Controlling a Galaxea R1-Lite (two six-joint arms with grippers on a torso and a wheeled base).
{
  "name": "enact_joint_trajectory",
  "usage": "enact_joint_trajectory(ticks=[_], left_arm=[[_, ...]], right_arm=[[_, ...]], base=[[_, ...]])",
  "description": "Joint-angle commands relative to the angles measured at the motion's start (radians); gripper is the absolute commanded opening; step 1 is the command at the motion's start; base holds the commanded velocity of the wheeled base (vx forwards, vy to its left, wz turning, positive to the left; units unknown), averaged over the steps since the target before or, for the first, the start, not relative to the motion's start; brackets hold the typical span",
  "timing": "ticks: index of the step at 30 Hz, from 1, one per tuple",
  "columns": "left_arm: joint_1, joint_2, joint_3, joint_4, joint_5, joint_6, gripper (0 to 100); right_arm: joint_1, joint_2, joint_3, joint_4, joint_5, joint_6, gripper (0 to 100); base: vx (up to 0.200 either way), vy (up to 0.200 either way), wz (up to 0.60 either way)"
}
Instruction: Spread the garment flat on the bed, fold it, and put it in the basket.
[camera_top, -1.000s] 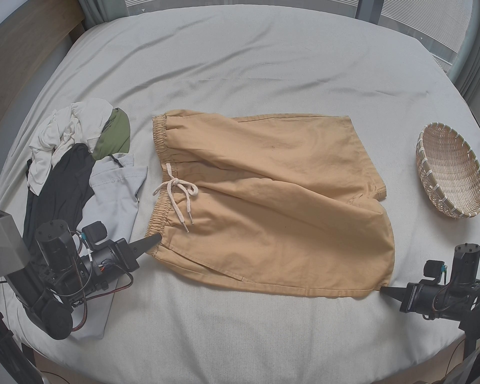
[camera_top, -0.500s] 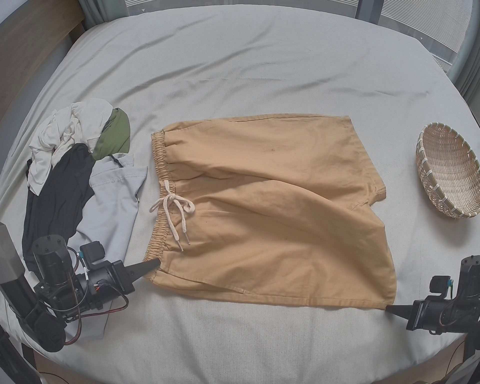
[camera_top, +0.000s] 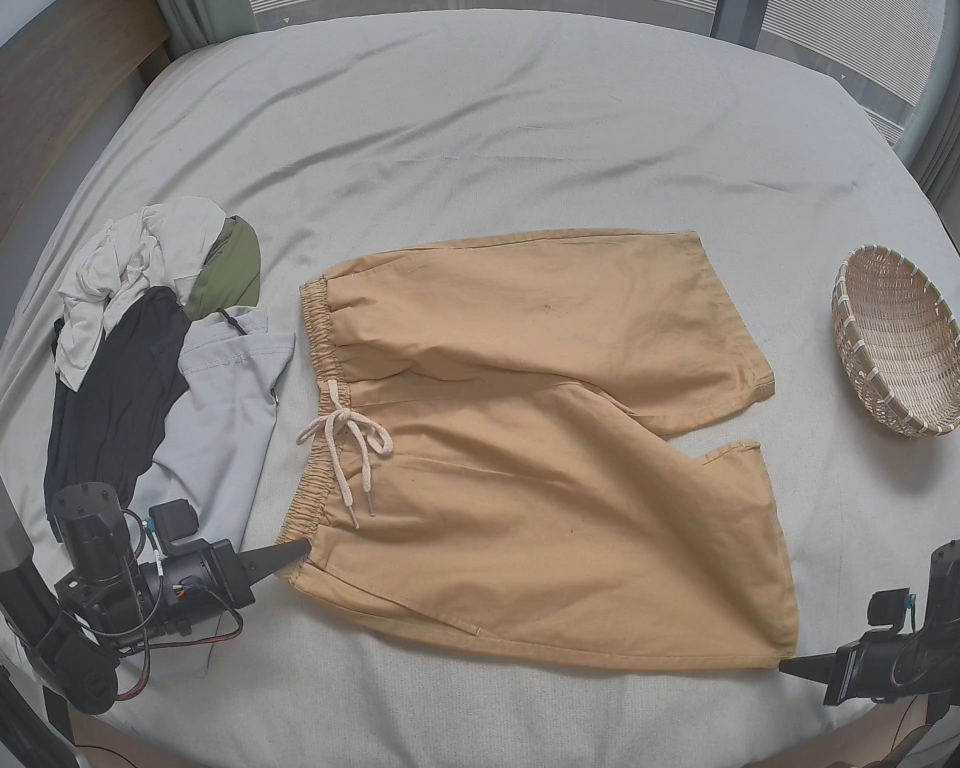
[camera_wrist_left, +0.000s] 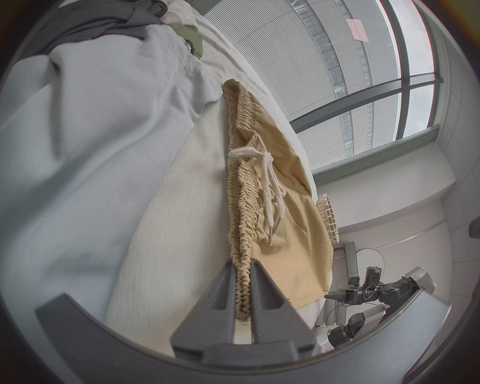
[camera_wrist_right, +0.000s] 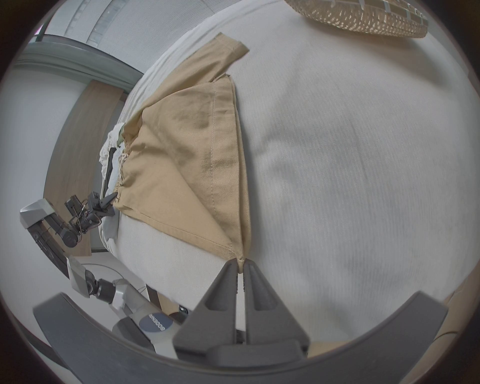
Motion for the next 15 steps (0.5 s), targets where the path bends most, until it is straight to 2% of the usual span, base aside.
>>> enact_joint_trajectory(ticks=[1, 7, 15], left_arm=[[0.0, -0.021, 0.053, -0.002, -0.011, 0.002, 0], [0.003, -0.028, 0.084, 0.015, -0.018, 0.031, 0], [0.003, -0.027, 0.085, 0.058, -0.017, 0.083, 0]], right_arm=[[0.014, -0.062, 0.005, 0.03, -0.001, -0.006, 0], [0.014, -0.076, 0.006, 0.087, -0.004, -0.008, 0], [0.004, -0.078, 0.003, 0.083, -0.007, -0.005, 0]], base=[[0.0, 0.0, 0.0], [0.0, 0.0, 0.0], [0.0, 0.0, 0.0]])
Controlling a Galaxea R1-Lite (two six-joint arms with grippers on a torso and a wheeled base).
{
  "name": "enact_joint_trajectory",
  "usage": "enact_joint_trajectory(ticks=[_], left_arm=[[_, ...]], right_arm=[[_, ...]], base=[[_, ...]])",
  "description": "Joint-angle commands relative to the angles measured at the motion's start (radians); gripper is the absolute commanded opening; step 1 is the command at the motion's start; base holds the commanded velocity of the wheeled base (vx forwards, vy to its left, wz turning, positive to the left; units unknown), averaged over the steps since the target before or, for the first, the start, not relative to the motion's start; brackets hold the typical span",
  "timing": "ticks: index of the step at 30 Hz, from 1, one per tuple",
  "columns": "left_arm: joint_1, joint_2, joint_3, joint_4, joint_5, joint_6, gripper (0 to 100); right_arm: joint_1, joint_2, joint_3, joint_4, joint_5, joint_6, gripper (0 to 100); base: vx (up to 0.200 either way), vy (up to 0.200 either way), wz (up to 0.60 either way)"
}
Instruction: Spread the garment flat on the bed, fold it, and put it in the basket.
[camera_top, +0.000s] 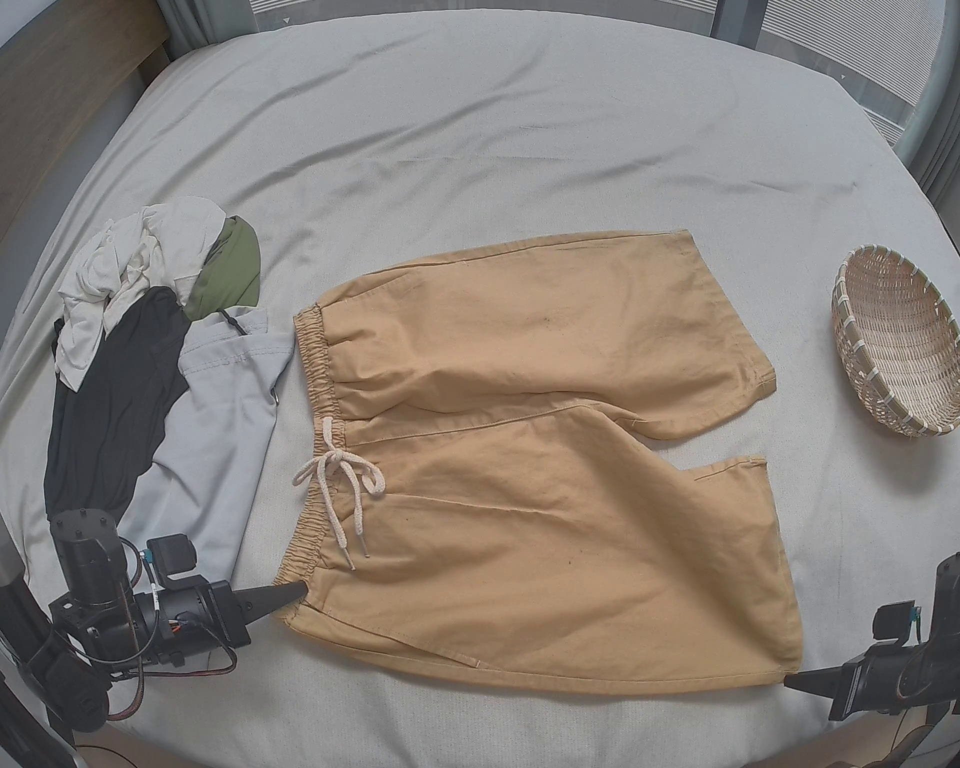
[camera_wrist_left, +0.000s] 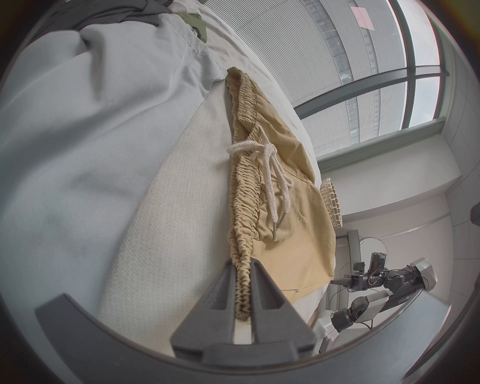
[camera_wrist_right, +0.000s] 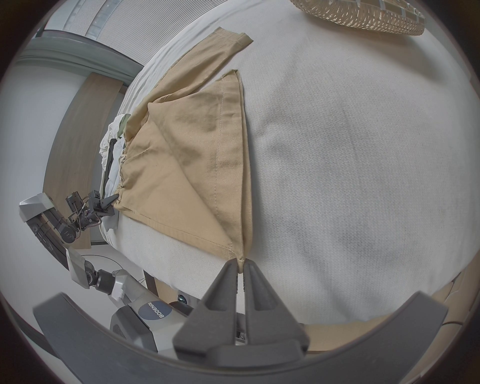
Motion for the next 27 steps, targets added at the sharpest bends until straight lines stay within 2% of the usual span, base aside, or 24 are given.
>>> enact_joint_trajectory(ticks=[1, 7, 12, 15, 25, 27], left_arm=[[0.0, -0.001, 0.017, 0.0, 0.002, 0.001, 100], [0.003, -0.01, 0.017, -0.04, 0.0, 0.0, 100], [0.029, -0.024, 0.013, -0.117, 0.009, -0.004, 100], [0.03, -0.019, 0.015, -0.152, 0.009, -0.008, 100], [0.029, -0.025, 0.018, -0.172, 0.008, -0.046, 100], [0.029, -0.025, 0.018, -0.175, 0.008, -0.046, 100]], right_arm=[[-0.003, -0.006, 0.004, -0.002, 0.001, 0.005, 100], [-0.015, -0.034, -0.048, -0.033, 0.005, 0.009, 100], [-0.092, -0.012, -0.223, -0.045, 0.013, 0.028, 100], [-0.098, 0.048, -0.285, -0.06, 0.011, 0.029, 100], [-0.095, 0.353, -0.309, -0.39, 0.008, 0.113, 100], [-0.092, 0.376, -0.308, -0.421, 0.008, 0.121, 100]], base=[[0.0, 0.0, 0.0], [0.0, 0.0, 0.0], [0.0, 0.0, 0.0], [0.0, 0.0, 0.0], [0.0, 0.0, 0.0], [0.0, 0.0, 0.0]])
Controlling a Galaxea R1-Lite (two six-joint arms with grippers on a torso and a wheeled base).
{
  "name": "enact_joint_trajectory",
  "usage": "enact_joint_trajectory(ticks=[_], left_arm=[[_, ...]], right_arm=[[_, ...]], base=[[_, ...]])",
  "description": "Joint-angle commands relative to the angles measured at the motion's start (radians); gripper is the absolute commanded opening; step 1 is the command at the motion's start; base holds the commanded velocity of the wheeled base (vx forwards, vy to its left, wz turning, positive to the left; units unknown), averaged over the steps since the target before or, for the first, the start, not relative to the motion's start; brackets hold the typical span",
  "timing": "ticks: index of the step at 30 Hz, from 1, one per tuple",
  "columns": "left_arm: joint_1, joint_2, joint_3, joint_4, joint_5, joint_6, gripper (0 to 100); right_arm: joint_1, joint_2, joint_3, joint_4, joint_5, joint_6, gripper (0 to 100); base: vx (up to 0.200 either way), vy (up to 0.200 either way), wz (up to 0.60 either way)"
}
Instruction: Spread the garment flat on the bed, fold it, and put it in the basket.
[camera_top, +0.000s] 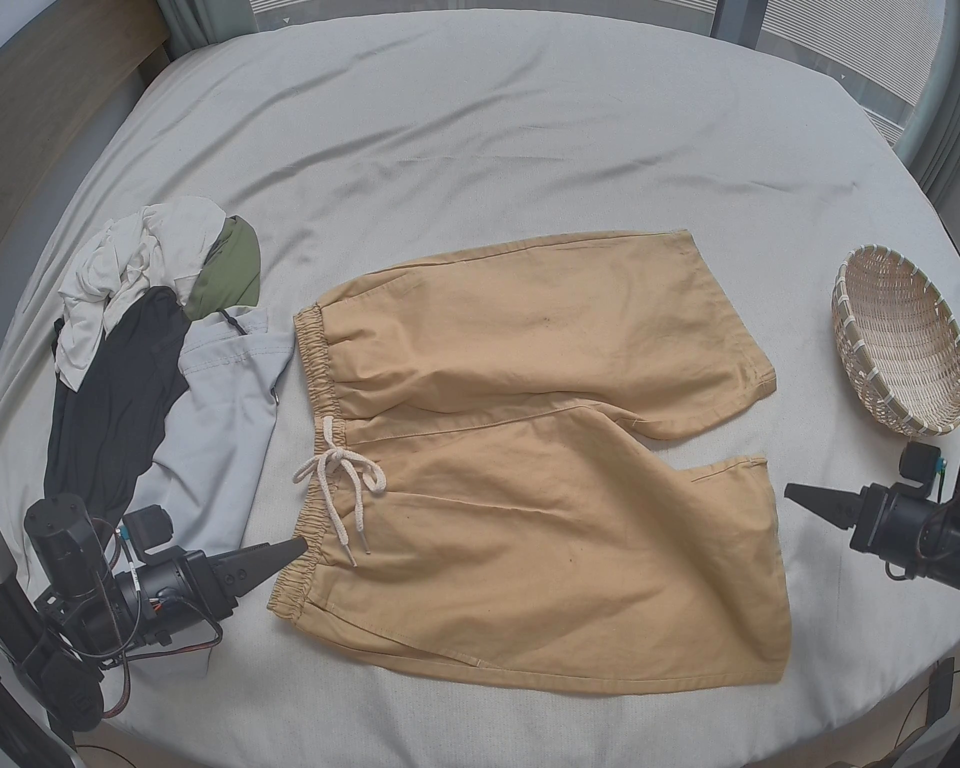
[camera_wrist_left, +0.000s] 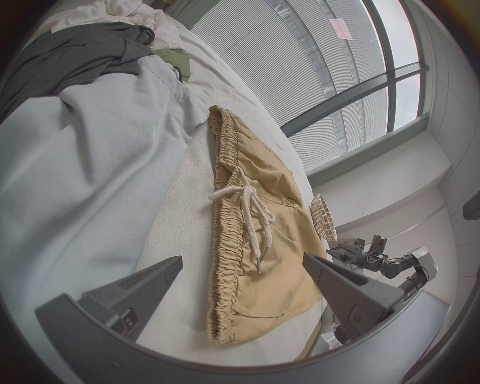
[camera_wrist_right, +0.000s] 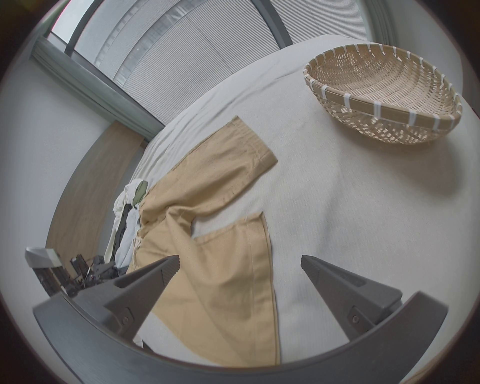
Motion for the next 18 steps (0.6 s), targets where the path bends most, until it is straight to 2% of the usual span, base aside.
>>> enact_joint_trajectory(ticks=[1, 9, 18], left_arm=[[0.001, -0.003, 0.017, -0.009, -0.001, -0.007, 100], [-0.007, -0.001, 0.017, -0.014, -0.004, -0.007, 100], [-0.007, -0.004, 0.017, -0.012, -0.004, -0.007, 100]], right_arm=[[0.004, 0.166, -0.007, -0.077, -0.001, 0.032, 100], [0.012, 0.295, -0.015, -0.262, -0.004, 0.048, 100], [0.063, 0.328, -0.02, -0.305, -0.004, 0.078, 100]], base=[[0.0, 0.0, 0.0], [0.0, 0.0, 0.0], [0.0, 0.0, 0.0]])
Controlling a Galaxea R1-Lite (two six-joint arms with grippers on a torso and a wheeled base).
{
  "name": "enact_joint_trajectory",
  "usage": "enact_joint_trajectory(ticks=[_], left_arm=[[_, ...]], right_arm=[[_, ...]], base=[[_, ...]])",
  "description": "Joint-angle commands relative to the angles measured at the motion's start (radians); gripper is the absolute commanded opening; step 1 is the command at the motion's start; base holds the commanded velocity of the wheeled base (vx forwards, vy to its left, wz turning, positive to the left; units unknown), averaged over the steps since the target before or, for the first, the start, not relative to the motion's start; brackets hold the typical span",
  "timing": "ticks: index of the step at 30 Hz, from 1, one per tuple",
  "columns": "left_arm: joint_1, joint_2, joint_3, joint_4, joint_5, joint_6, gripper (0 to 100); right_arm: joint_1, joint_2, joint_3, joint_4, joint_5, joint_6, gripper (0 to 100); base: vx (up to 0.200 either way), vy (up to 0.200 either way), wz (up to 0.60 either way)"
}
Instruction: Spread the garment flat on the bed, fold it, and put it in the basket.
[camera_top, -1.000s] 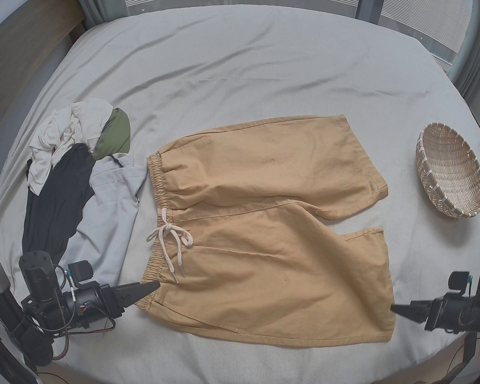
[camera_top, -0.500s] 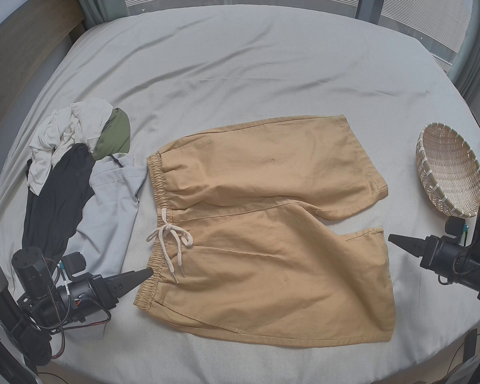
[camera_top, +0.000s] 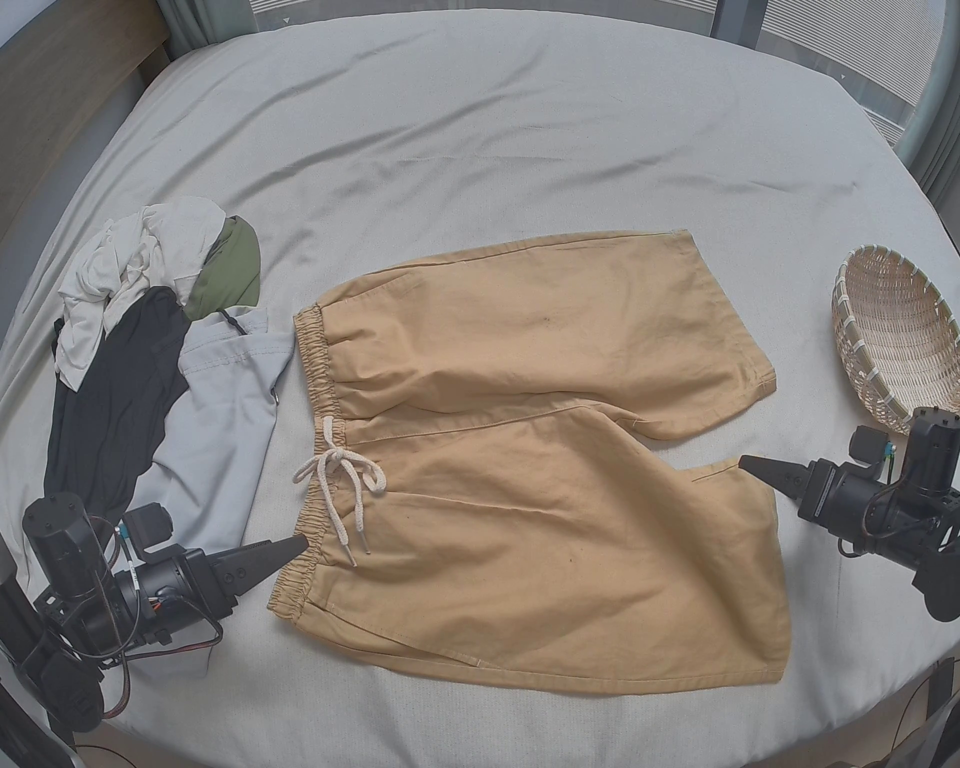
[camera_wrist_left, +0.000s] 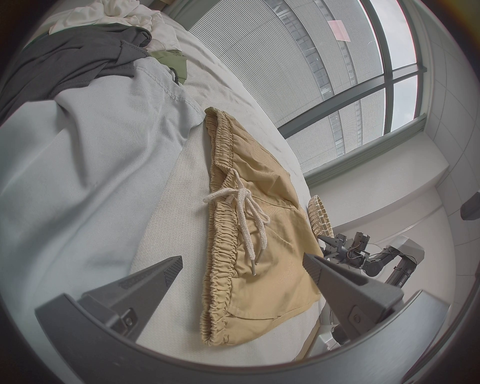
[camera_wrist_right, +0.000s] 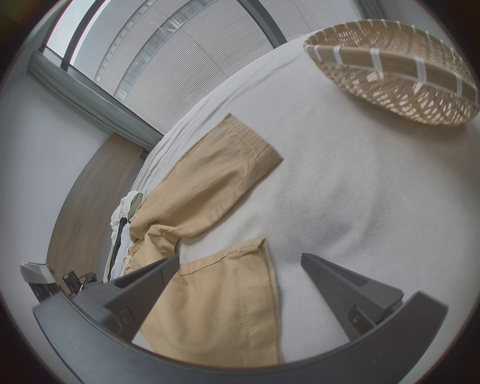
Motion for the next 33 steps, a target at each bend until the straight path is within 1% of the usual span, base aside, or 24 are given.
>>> enact_joint_trajectory(ticks=[1, 2, 5, 10, 13, 16, 18, 23, 25, 27, 33], left_arm=[[0.0, -0.002, 0.018, 0.0, 0.0, 0.0, 100], [0.0, -0.002, 0.018, 0.0, 0.0, 0.0, 100], [0.001, 0.0, 0.018, 0.0, 0.0, 0.0, 100], [0.001, 0.0, 0.018, 0.0, 0.0, 0.0, 100], [0.003, 0.0, 0.018, 0.001, 0.002, 0.0, 100], [0.006, 0.001, 0.018, 0.001, 0.002, 0.0, 100], [0.006, 0.003, 0.018, 0.001, 0.003, 0.0, 100], [0.001, 0.003, 0.018, 0.006, 0.005, 0.0, 100], [0.001, 0.004, 0.018, 0.006, 0.005, 0.0, 100], [0.0, 0.004, 0.018, 0.01, 0.005, 0.0, 100], [-0.008, 0.007, 0.018, 0.018, 0.006, 0.0, 100]], right_arm=[[0.014, 0.046, -0.009, 0.001, 0.0, 0.003, 100], [0.014, 0.046, -0.009, 0.001, 0.0, 0.003, 0], [0.014, 0.055, -0.009, -0.004, 0.001, 0.003, 0], [0.006, 0.09, -0.003, -0.113, -0.002, 0.003, 0], [-0.002, 0.096, 0.0, -0.147, -0.008, 0.003, 0], [-0.006, 0.092, 0.003, -0.15, -0.025, 0.003, 0], [-0.014, 0.073, 0.004, -0.15, -0.063, 0.0, 0], [-0.028, 0.06, 0.001, -0.15, -0.097, 0.0, 0], [-0.032, 0.06, 0.0, -0.151, -0.1, -0.002, 0], [-0.057, 0.06, -0.017, -0.151, -0.101, -0.002, 0], [-0.078, 0.06, -0.058, -0.151, -0.104, 0.0, 0]], base=[[0.0, 0.0, 0.0], [0.0, 0.0, 0.0], [0.0, 0.0, 0.0], [0.0, 0.0, 0.0], [0.0, 0.0, 0.0], [0.0, 0.0, 0.0], [0.0, 0.0, 0.0], [0.0, 0.0, 0.0], [0.0, 0.0, 0.0], [0.0, 0.0, 0.0], [0.0, 0.0, 0.0]])
